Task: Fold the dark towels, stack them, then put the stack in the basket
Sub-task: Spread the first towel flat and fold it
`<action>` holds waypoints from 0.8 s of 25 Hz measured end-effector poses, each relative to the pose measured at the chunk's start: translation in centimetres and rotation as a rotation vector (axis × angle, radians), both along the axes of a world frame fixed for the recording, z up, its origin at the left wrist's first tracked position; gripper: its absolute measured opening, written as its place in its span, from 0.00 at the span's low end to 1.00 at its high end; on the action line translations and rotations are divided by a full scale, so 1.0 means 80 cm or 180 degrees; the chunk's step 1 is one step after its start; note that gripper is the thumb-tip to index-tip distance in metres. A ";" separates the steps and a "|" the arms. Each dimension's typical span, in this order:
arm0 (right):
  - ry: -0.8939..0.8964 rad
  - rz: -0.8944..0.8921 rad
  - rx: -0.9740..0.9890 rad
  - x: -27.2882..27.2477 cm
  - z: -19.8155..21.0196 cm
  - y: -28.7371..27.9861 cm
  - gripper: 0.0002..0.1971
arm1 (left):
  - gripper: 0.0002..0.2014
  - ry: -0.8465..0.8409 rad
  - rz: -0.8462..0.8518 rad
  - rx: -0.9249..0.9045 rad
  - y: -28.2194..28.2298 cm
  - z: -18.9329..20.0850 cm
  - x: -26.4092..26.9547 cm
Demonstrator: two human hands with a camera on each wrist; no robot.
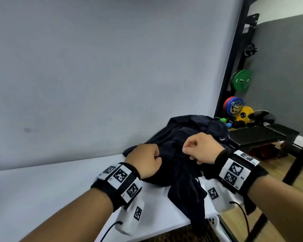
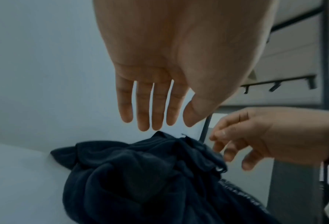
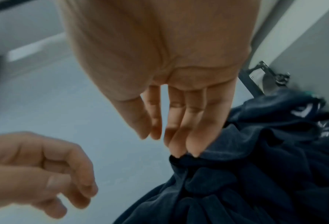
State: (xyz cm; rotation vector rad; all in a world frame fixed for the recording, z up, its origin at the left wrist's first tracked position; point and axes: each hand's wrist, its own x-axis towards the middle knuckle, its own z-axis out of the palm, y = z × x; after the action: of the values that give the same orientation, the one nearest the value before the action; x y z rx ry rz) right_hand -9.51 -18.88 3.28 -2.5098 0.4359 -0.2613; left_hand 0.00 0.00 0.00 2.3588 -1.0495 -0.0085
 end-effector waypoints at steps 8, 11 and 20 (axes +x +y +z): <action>0.0687 -0.0054 -0.1214 0.093 -0.041 -0.063 0.07 | 0.24 0.0049 0.0208 0.0859 -0.083 -0.055 0.039; 0.0565 0.0008 -0.1341 0.096 -0.040 -0.071 0.05 | 0.26 -0.0229 0.0527 0.1201 -0.095 -0.066 0.041; -0.0639 0.0200 -0.0474 0.076 -0.005 -0.069 0.05 | 0.10 -0.0535 0.0860 -0.0108 -0.044 -0.015 0.056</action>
State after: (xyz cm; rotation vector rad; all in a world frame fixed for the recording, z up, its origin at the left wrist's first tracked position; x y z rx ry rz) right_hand -3.41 -24.43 2.85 -2.6028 0.2648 -0.5330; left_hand 4.45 -3.49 -1.22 2.4847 -0.7893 0.3097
